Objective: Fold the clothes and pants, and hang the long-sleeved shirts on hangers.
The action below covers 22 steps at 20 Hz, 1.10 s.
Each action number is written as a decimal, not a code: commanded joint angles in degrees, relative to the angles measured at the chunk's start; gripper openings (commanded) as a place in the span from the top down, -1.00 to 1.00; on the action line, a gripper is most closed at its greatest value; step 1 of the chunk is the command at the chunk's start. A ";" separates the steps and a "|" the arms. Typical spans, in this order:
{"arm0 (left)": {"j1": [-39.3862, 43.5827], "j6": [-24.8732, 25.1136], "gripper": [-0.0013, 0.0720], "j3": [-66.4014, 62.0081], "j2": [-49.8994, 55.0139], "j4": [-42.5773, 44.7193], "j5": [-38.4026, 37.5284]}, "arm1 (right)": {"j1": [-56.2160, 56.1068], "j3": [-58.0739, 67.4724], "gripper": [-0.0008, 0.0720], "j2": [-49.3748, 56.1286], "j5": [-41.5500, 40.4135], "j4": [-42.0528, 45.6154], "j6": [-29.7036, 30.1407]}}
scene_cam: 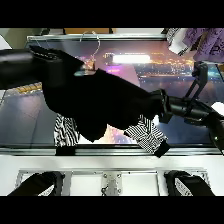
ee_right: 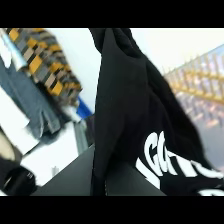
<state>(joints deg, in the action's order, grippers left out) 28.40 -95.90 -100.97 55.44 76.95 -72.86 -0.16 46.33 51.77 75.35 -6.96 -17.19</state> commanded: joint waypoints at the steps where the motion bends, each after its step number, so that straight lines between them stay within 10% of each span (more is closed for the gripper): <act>1: -0.07 -0.57 0.55 -0.02 -3.23 6.23 1.44 | 3.61 3.82 0.95 -0.46 -1.97 -1.66 -0.02; 2: -0.04 -0.50 0.91 -0.02 -3.93 7.21 1.36 | 5.97 5.99 0.95 -0.59 -2.03 -1.66 -0.04; 13: -0.04 -0.50 0.91 -0.04 1.07 7.50 1.33 | 40.81 33.33 0.95 -0.68 -22.64 17.68 -17.64; 22: -0.04 1.53 0.91 -0.04 6.62 7.52 1.38 | 49.75 45.29 0.95 -0.63 -42.23 64.57 -42.40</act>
<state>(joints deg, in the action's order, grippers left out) 28.40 -95.00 -100.97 60.62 84.49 -71.44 47.68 88.53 51.13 40.62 36.91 -48.36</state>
